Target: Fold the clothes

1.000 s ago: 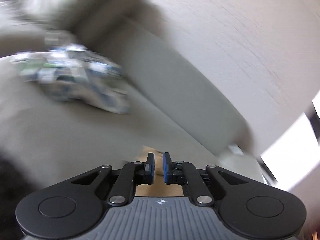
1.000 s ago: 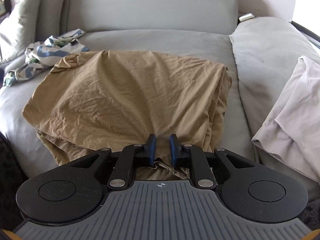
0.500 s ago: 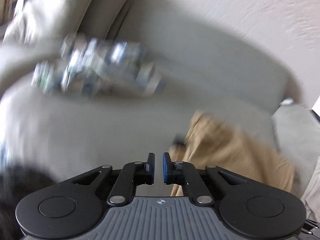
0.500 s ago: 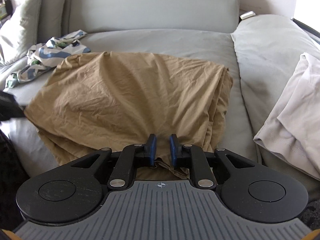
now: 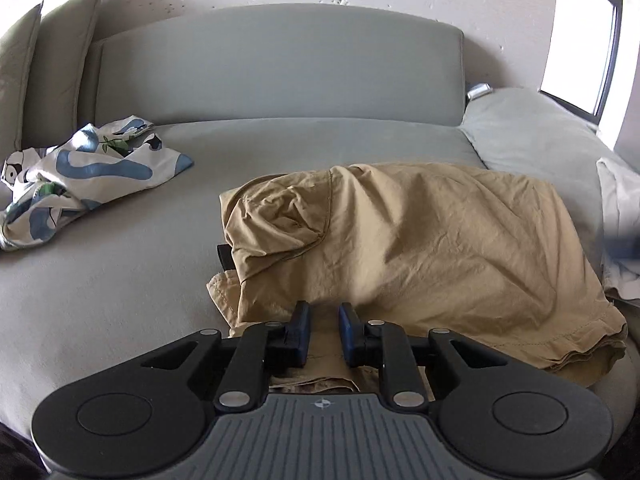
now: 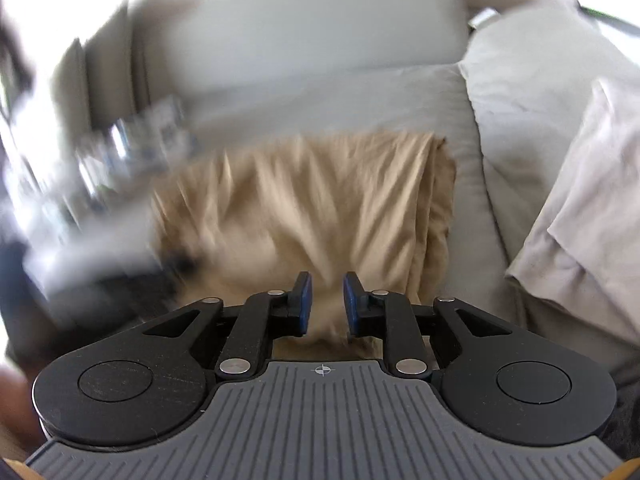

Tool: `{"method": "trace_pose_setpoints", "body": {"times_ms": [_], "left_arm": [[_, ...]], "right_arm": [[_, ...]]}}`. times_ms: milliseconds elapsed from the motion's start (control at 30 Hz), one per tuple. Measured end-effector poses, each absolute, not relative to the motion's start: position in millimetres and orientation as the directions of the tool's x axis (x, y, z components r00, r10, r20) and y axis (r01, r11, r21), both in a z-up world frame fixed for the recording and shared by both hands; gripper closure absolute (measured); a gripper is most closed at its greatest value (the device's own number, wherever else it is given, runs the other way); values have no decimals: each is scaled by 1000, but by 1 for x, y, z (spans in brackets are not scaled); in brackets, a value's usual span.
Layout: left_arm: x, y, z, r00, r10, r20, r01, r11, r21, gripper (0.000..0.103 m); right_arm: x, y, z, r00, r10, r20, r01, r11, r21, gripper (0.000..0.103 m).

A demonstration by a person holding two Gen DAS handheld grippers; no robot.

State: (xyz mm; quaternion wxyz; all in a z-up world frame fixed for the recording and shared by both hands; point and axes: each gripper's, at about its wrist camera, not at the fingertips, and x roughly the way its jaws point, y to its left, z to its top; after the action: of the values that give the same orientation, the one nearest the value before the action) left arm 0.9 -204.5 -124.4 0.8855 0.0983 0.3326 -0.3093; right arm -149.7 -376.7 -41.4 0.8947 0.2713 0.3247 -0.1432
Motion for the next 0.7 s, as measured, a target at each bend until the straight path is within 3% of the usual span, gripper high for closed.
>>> {"method": "trace_pose_setpoints", "body": {"times_ms": [100, 267, 333, 633, 667, 700], "left_arm": [[-4, -207, -125, 593, -476, -650, 605, 796, -31, 84], [0, -204, -123, 581, -486, -653, 604, 795, -55, 84], [2, -203, -123, 578, -488, -654, 602, 796, -62, 84], [4, -202, -123, 570, -493, -657, 603, 795, -74, 84], [5, -201, -123, 568, -494, -658, 602, 795, -77, 84], [5, -201, -123, 566, -495, -659, 601, 795, -80, 84]], "right_arm": [[-153, -421, -25, 783, -124, -610, 516, 676, 526, 61], [-126, -483, -42, 769, -75, -635, 577, 509, 639, 63], [-115, -491, -53, 756, -71, -651, 597, 483, 640, 70], [-74, -496, -76, 710, -77, -700, 642, 482, 597, 71], [-71, -493, -76, 710, -79, -699, 637, 494, 591, 76], [-68, -490, -77, 710, -82, -699, 633, 508, 584, 98]]}}
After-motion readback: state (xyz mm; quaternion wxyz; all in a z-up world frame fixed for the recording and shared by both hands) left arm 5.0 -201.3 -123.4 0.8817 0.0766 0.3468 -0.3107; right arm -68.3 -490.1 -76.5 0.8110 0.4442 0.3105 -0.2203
